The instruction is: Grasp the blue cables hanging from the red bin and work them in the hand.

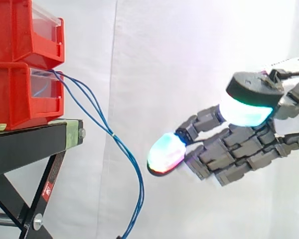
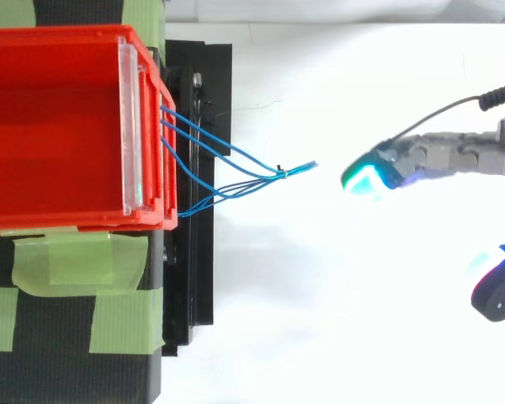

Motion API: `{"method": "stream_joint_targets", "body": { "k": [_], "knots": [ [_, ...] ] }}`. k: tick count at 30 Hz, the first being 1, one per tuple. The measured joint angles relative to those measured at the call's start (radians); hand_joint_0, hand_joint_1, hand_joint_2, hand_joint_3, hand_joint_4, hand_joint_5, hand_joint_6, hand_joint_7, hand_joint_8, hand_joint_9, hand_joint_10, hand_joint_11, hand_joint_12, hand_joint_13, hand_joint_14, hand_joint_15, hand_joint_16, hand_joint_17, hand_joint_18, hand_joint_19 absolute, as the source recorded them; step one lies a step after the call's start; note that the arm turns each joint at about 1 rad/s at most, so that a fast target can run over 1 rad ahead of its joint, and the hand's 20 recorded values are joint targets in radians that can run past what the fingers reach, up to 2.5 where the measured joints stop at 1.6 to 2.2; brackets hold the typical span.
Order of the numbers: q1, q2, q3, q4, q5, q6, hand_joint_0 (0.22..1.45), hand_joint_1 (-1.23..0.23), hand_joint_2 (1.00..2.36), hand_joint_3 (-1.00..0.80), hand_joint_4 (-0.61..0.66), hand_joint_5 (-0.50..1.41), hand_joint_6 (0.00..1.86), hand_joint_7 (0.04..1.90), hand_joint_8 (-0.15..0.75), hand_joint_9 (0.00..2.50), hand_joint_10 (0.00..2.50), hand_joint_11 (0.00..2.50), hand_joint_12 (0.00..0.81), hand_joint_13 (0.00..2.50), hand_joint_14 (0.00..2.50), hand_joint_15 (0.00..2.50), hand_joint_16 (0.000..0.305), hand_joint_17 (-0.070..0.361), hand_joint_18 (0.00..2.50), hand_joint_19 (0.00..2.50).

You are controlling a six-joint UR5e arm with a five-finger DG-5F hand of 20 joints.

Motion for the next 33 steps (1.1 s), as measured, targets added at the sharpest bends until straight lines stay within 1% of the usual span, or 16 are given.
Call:
{"method": "stream_joint_targets", "body": {
  "k": [3,7,9,10,14,17,20,24,26,28,31,33],
  "knots": [
    [0.011,-0.002,-0.02,0.063,0.034,0.001,0.68,-0.56,1.0,-1.0,0.13,-0.43,0.01,0.7,0.248,0.0,0.0,0.09,0.308,0.0,0.01,0.23,0.063,0.141,0.0,0.03],
    [0.034,-0.005,-0.054,0.148,0.096,0.003,0.68,-0.56,1.0,-1.0,0.12,-0.44,0.01,0.69,0.238,0.0,0.0,0.04,0.302,0.0,0.01,0.23,0.063,0.141,0.0,0.02],
    [0.045,-0.005,-0.067,0.174,0.119,0.007,0.67,-0.56,1.0,-1.0,0.11,-0.45,0.01,0.69,0.235,0.0,0.0,0.04,0.3,0.0,0.0,0.23,0.063,0.142,0.0,0.01],
    [0.051,-0.005,-0.073,0.19,0.133,0.011,0.67,-0.56,1.0,-1.0,0.11,-0.45,0.01,0.69,0.235,0.0,0.0,0.04,0.302,0.0,0.0,0.22,0.063,0.142,0.0,0.02],
    [0.068,-0.007,-0.081,0.244,0.198,0.029,0.67,-0.56,1.0,-1.0,0.12,-0.44,0.01,0.69,0.237,0.0,0.0,0.03,0.301,0.0,0.01,0.23,0.064,0.143,0.0,0.02],
    [0.081,-0.007,-0.082,0.264,0.246,0.044,0.67,-0.56,1.0,-1.0,0.13,-0.43,0.01,0.69,0.238,0.0,0.0,0.03,0.301,0.0,0.0,0.23,0.064,0.145,0.0,0.02],
    [0.092,-0.007,-0.082,0.269,0.279,0.05,0.68,-0.56,1.0,-1.0,0.13,-0.43,0.01,0.69,0.24,0.0,0.0,0.04,0.302,0.0,0.0,0.22,0.064,0.144,0.0,0.01],
    [0.103,-0.01,-0.082,0.272,0.322,0.053,0.68,-0.56,1.0,-1.0,0.13,-0.42,0.01,0.69,0.242,0.0,0.0,0.04,0.302,0.0,0.0,0.23,0.064,0.143,0.0,0.01],
    [0.109,-0.025,-0.083,0.284,0.351,0.057,0.68,-0.56,1.0,-1.0,0.14,-0.42,0.01,0.69,0.243,0.0,0.0,0.03,0.302,0.0,0.0,0.22,0.064,0.143,0.0,0.01],
    [0.114,-0.054,-0.083,0.303,0.37,0.072,0.68,-0.56,1.0,-1.0,0.14,-0.41,0.01,0.69,0.24,0.0,0.0,0.03,0.303,0.0,0.0,0.22,0.064,0.144,0.0,0.01],
    [0.127,-0.094,-0.083,0.346,0.385,0.118,0.68,-0.56,1.0,-1.0,0.15,-0.4,0.01,0.7,0.248,0.0,0.0,0.04,0.307,0.0,0.0,0.22,0.065,0.146,0.0,0.01],
    [0.133,-0.107,-0.083,0.371,0.392,0.143,0.68,-0.56,1.0,-1.0,0.16,-0.39,0.01,0.7,0.249,0.0,0.0,0.03,0.309,0.0,0.0,0.22,0.065,0.146,0.0,0.02]
  ]
}}
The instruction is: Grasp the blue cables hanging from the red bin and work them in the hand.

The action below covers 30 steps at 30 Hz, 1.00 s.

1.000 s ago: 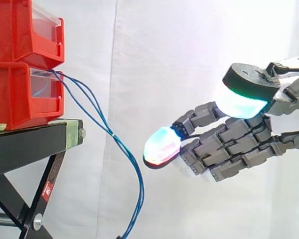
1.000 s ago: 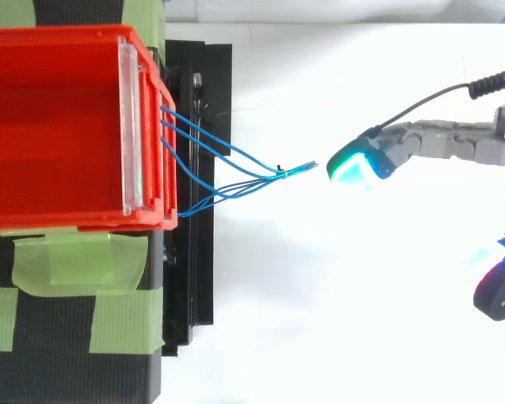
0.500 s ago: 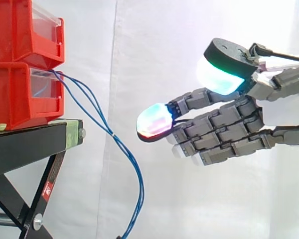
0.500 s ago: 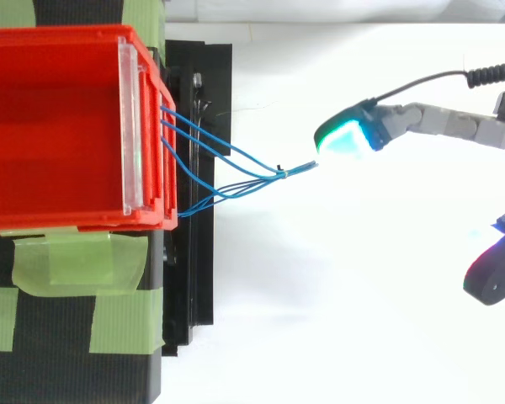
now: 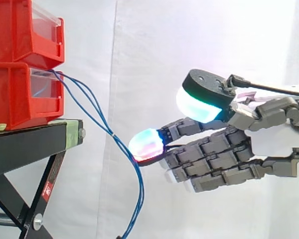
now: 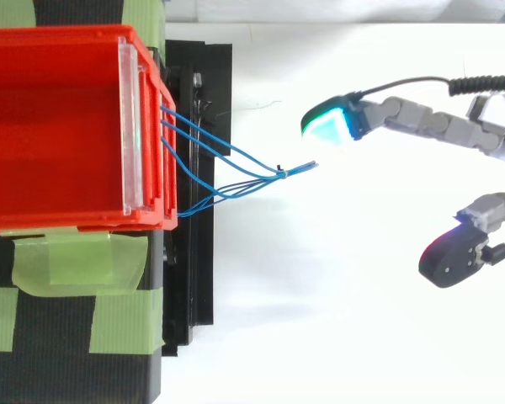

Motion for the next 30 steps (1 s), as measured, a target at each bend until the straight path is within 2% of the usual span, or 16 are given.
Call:
{"method": "stream_joint_targets", "body": {
  "k": [6,11,14,21,23,30],
  "knots": [
    [0.009,-0.011,0.0,0.051,0.051,0.023,0.69,-0.57,1.0,-1.0,0.17,-0.37,0.01,0.7,0.254,0.0,0.0,0.04,0.31,0.0,0.0,0.22,0.065,0.146,0.0,0.01],
    [0.013,-0.018,0.0,0.083,0.109,0.008,0.68,-0.57,1.0,-0.99,0.18,-0.36,0.01,0.71,0.258,0.0,0.0,0.06,0.313,0.0,0.0,0.22,0.065,0.147,0.0,0.01],
    [0.018,-0.033,0.0,0.104,0.127,0.0,0.69,-0.57,1.0,-0.99,0.18,-0.34,0.01,0.71,0.261,0.0,0.0,0.07,0.315,0.0,0.01,0.23,0.065,0.147,0.0,0.01],
    [0.03,-0.103,0.006,0.173,0.133,0.016,0.69,-0.57,1.0,-0.99,0.2,-0.33,0.01,0.73,0.265,0.0,0.0,0.1,0.317,0.0,0.01,0.23,0.065,0.147,0.0,0.04],
    [0.032,-0.123,0.019,0.191,0.134,0.03,0.69,-0.57,1.0,-0.99,0.2,-0.33,0.01,0.73,0.266,0.0,0.0,0.1,0.318,0.0,0.01,0.24,0.065,0.146,0.0,0.04],
    [0.035,-0.147,0.067,0.189,0.148,0.033,0.69,-0.57,1.0,-0.99,0.2,-0.32,0.01,0.73,0.274,0.01,0.0,0.12,0.317,0.0,0.01,0.24,0.065,0.145,0.0,0.04]
  ]
}}
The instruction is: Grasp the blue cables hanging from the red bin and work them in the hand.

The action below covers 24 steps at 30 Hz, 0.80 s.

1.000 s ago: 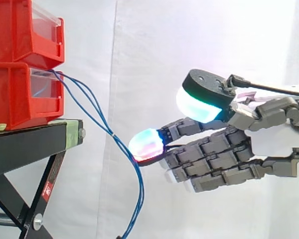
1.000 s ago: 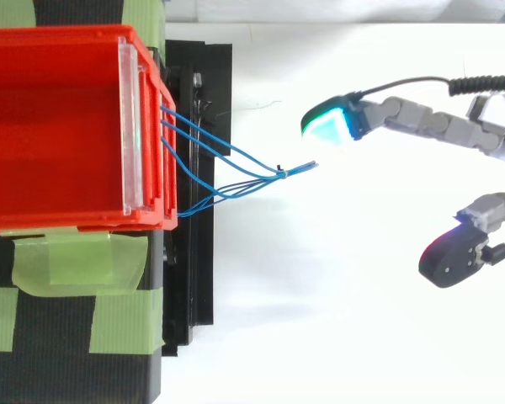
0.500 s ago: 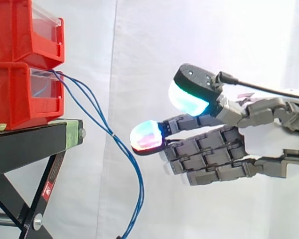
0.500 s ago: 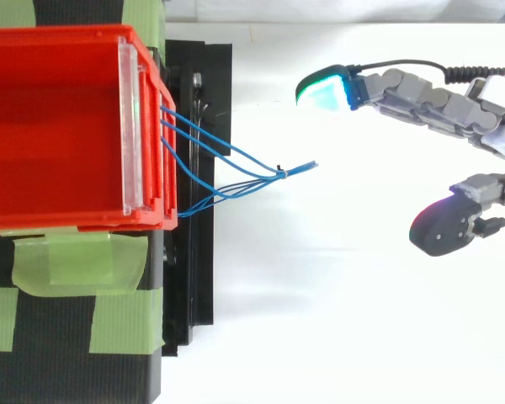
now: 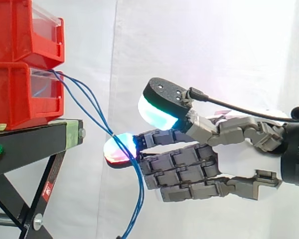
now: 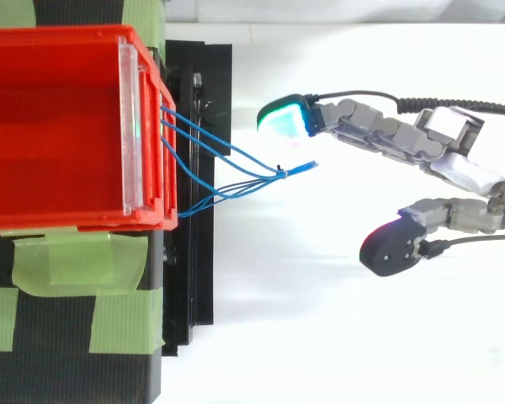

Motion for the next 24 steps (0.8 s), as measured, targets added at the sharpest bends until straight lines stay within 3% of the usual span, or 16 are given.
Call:
{"method": "stream_joint_targets", "body": {
  "k": [7,11,14,18,24],
  "knots": [
    [0.004,-0.047,0.01,0.0,-0.001,-0.002,0.69,-0.57,1.0,-0.99,0.21,-0.32,0.01,0.74,0.278,0.02,0.0,0.13,0.319,0.0,0.01,0.24,0.065,0.145,0.0,0.04],
    [0.004,-0.114,0.045,0.015,-0.01,0.055,0.69,-0.57,1.0,-0.99,0.21,-0.32,0.01,0.74,0.28,0.03,0.0,0.13,0.323,0.0,0.01,0.24,0.064,0.145,0.0,0.04],
    [0.004,-0.138,0.072,-0.01,-0.014,0.102,0.69,-0.57,1.0,-0.99,0.21,-0.31,0.01,0.74,0.281,0.03,0.0,0.15,0.323,0.0,0.01,0.24,0.064,0.145,0.0,0.05],
    [0.006,-0.147,0.092,-0.056,-0.02,0.128,0.69,-0.57,1.0,-0.98,0.21,-0.31,0.01,0.74,0.283,0.04,0.0,0.16,0.324,0.0,0.01,0.24,0.064,0.145,0.0,0.05],
    [0.01,-0.148,0.098,-0.063,-0.023,0.128,0.7,-0.59,1.0,-0.98,0.24,-0.26,0.01,0.73,0.302,0.14,0.0,0.17,0.345,0.0,0.0,0.22,0.065,0.146,0.0,0.01]
  ]
}}
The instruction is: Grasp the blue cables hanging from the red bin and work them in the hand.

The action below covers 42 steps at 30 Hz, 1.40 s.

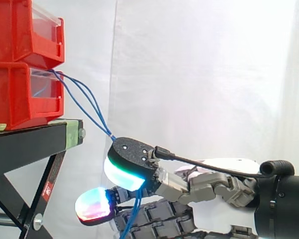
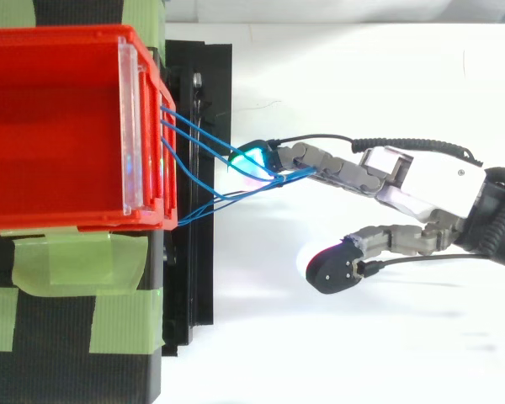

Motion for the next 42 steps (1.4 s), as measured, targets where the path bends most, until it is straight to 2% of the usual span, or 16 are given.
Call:
{"method": "stream_joint_targets", "body": {
  "k": [10,17,20,27,33,38,42],
  "knots": [
    [0.005,0.0,0.001,0.002,0.0,0.001,0.72,-0.59,1.0,-0.97,0.28,-0.2,0.01,0.75,0.337,0.35,0.01,0.34,0.377,0.0,0.01,0.25,0.064,0.144,0.0,0.08],
    [0.01,0.0,0.001,0.002,-0.008,0.002,0.74,-0.58,1.0,-0.97,0.31,-0.14,0.01,0.76,0.355,0.53,0.01,0.47,0.404,0.21,0.01,0.31,0.064,0.143,0.0,0.16],
    [0.011,0.001,0.001,0.002,-0.015,0.002,0.76,-0.59,1.0,-0.97,0.32,-0.11,0.01,0.75,0.368,0.64,0.01,0.5,0.435,0.4,0.01,0.35,0.065,0.146,0.19,0.18],
    [0.012,0.004,0.002,-0.012,-0.025,0.028,0.77,-0.58,1.0,-0.95,0.34,-0.08,0.01,0.76,0.382,0.75,0.01,0.69,0.466,0.62,0.02,0.54,0.066,0.148,0.46,0.32],
    [0.013,0.01,0.029,-0.099,-0.055,0.122,0.78,-0.57,1.0,-0.95,0.35,-0.07,0.01,0.77,0.389,0.86,0.01,0.98,0.489,0.79,0.02,0.76,0.065,0.146,0.59,0.41],
    [0.013,0.018,0.072,-0.218,-0.105,0.211,0.79,-0.57,1.0,-0.95,0.35,-0.05,0.01,0.78,0.388,0.93,0.01,1.18,0.499,0.91,0.02,0.97,0.063,0.143,0.69,0.49],
    [0.013,0.033,0.084,-0.319,-0.124,0.232,0.79,-0.57,1.0,-0.95,0.36,-0.04,0.01,0.8,0.373,0.99,0.01,1.37,0.492,0.99,0.02,1.12,0.063,0.142,0.76,0.55]
  ]
}}
